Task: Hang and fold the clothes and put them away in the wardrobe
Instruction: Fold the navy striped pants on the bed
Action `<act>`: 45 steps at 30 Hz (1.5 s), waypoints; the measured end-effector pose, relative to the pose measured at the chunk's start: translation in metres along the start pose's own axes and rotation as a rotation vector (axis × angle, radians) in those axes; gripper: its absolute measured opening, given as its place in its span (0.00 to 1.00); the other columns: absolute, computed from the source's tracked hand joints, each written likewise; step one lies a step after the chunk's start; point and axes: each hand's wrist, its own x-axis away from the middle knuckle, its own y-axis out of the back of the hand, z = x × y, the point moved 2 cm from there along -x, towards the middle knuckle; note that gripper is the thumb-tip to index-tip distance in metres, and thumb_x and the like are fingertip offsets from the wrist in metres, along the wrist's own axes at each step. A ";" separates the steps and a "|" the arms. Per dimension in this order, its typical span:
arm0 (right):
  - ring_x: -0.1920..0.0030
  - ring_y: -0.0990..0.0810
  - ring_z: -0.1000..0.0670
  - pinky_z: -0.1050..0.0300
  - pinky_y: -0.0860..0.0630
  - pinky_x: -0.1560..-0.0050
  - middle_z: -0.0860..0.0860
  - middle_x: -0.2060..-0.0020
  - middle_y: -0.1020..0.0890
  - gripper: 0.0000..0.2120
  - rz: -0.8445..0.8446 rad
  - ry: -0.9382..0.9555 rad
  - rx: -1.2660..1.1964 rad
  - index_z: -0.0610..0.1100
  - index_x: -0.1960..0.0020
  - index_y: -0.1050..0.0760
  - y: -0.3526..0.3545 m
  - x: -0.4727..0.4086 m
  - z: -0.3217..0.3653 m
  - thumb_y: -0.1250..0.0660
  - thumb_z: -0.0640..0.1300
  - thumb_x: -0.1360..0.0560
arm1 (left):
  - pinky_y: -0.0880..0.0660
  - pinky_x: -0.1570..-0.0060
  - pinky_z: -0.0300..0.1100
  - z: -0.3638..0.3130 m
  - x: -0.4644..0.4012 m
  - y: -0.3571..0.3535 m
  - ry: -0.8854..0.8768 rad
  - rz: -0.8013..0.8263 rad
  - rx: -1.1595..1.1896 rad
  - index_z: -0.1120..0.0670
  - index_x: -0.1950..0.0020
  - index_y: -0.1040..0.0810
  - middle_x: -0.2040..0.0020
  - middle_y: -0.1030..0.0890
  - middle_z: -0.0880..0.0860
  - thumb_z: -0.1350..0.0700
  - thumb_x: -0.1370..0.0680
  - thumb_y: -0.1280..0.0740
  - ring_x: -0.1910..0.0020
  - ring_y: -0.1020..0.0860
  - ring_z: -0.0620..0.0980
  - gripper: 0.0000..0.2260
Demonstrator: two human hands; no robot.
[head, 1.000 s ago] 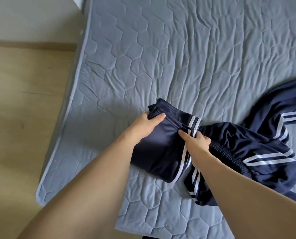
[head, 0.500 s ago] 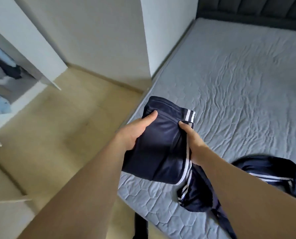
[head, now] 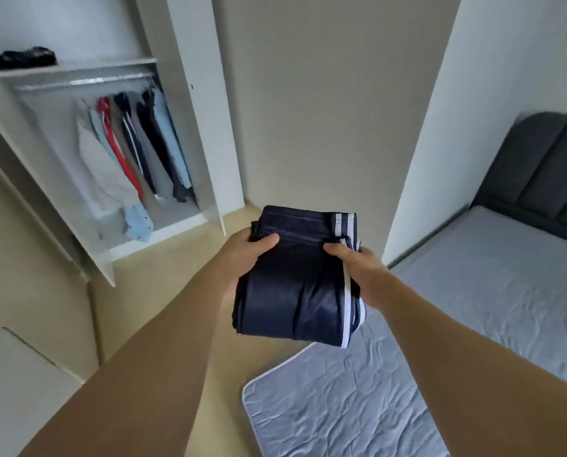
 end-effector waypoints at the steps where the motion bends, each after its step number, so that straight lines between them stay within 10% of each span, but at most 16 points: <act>1: 0.58 0.17 0.45 0.51 0.19 0.55 0.45 0.57 0.17 0.11 0.031 0.030 0.012 0.42 0.50 0.23 -0.027 -0.008 0.013 0.27 0.46 0.29 | 0.23 0.47 0.42 -0.004 -0.006 0.028 -0.021 -0.038 0.007 0.45 0.45 0.21 0.46 0.17 0.47 0.48 0.23 0.31 0.47 0.19 0.46 0.08; 25: 0.49 0.17 0.44 0.44 0.21 0.44 0.47 0.50 0.16 0.16 0.488 0.243 0.061 0.45 0.42 0.22 -0.496 -0.314 0.196 0.28 0.48 0.28 | 0.27 0.48 0.39 -0.067 -0.252 0.471 -0.117 -0.481 -0.031 0.50 0.29 0.32 0.38 0.24 0.48 0.55 0.19 0.37 0.46 0.23 0.46 0.18; 36: 0.54 0.19 0.50 0.58 0.23 0.58 0.51 0.54 0.18 0.07 0.571 0.402 0.041 0.46 0.46 0.24 -0.697 -0.481 0.286 0.32 0.44 0.24 | 0.28 0.39 0.43 -0.098 -0.426 0.669 -0.272 -0.641 -0.114 0.50 0.29 0.33 0.38 0.25 0.48 0.55 0.19 0.37 0.41 0.25 0.49 0.19; 45: 0.46 0.18 0.45 0.46 0.24 0.40 0.45 0.47 0.17 0.16 0.580 0.464 0.003 0.42 0.39 0.24 -0.886 -0.637 0.370 0.29 0.42 0.26 | 0.32 0.41 0.39 -0.133 -0.583 0.846 -0.373 -0.768 -0.135 0.49 0.26 0.38 0.38 0.28 0.46 0.54 0.18 0.39 0.41 0.28 0.46 0.20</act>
